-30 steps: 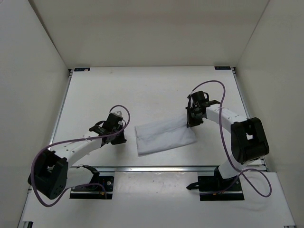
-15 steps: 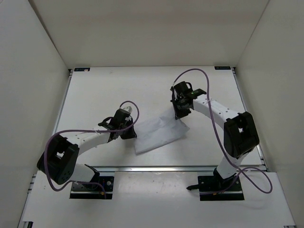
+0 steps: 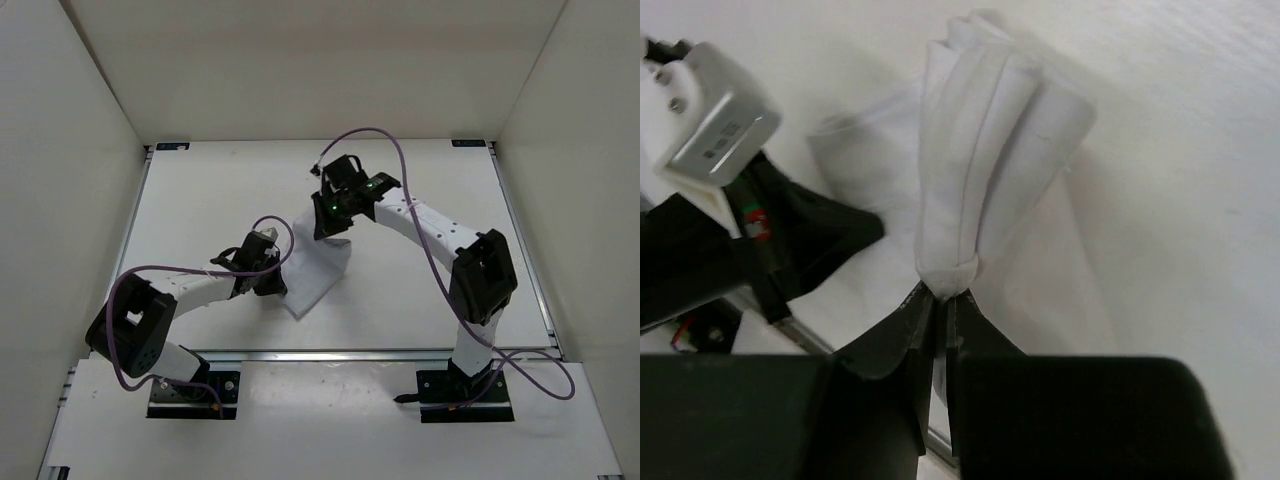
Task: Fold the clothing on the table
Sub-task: Fold the skirt
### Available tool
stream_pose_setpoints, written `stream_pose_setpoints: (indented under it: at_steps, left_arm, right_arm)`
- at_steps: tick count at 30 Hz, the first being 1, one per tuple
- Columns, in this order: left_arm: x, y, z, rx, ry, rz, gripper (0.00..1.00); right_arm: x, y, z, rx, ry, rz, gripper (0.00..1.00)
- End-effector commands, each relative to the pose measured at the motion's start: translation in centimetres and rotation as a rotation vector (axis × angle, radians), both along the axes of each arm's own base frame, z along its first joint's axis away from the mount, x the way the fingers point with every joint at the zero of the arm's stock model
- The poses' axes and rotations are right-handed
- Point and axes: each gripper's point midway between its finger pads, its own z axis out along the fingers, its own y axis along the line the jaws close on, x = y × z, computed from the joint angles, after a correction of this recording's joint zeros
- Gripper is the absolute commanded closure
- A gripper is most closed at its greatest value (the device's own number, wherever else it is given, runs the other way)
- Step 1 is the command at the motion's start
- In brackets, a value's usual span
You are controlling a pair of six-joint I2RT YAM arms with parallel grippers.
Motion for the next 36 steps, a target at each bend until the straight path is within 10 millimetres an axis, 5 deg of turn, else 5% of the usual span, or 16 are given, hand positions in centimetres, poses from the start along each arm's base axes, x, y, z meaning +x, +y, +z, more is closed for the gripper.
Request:
stream_pose_setpoints:
  at_steps: [1, 9, 16, 19, 21, 24, 29, 30, 31, 34, 36]
  left_arm:
    - [0.3, 0.5, -0.3, -0.012, 0.005, 0.024, 1.00]
    - [0.7, 0.9, -1.4, -0.029, 0.025, 0.060, 1.00]
    - [0.7, 1.4, -1.2, -0.049, 0.029, 0.069, 1.00]
    - [1.4, 1.4, 0.2, -0.069, 0.003, 0.070, 1.00]
    - [1.3, 2.0, 1.2, -0.047, -0.012, 0.063, 1.00]
    - [2.0, 2.7, 3.4, -0.029, -0.061, 0.066, 1.00]
    - [2.7, 4.7, 7.2, -0.072, -0.123, 0.128, 1.00]
    - [2.9, 5.2, 8.1, -0.075, -0.149, 0.142, 1.00]
    - [2.8, 5.6, 8.5, -0.078, -0.155, 0.151, 1.00]
    - [2.6, 5.2, 8.7, -0.098, -0.158, 0.139, 0.96]
    - [1.8, 3.9, 8.2, -0.159, -0.119, 0.104, 0.80]
  right_arm:
    - [-2.3, 4.9, -0.2, 0.122, 0.101, 0.078, 0.99]
    - [-7.0, 11.5, -2.0, 0.212, 0.237, 0.207, 1.00]
    - [-7.0, 12.3, -2.4, 0.255, 0.282, 0.223, 0.98]
    - [-6.8, 12.0, -2.4, 0.272, 0.292, 0.217, 0.65]
    - [-6.3, 11.8, -1.5, 0.294, 0.262, 0.217, 0.24]
    - [-4.7, 11.1, 0.0, 0.309, 0.197, 0.184, 0.08]
    - [-0.8, 8.8, 3.7, 0.351, 0.065, 0.123, 0.18]
    - [-0.3, 8.0, 4.2, 0.338, 0.030, 0.107, 0.29]
    - [-0.3, 7.4, 3.9, 0.323, 0.029, 0.097, 0.36]
    - [-0.2, 5.0, 2.0, 0.263, 0.045, 0.066, 0.36]
    - [-0.6, 3.0, -0.6, 0.184, 0.056, 0.058, 0.35]
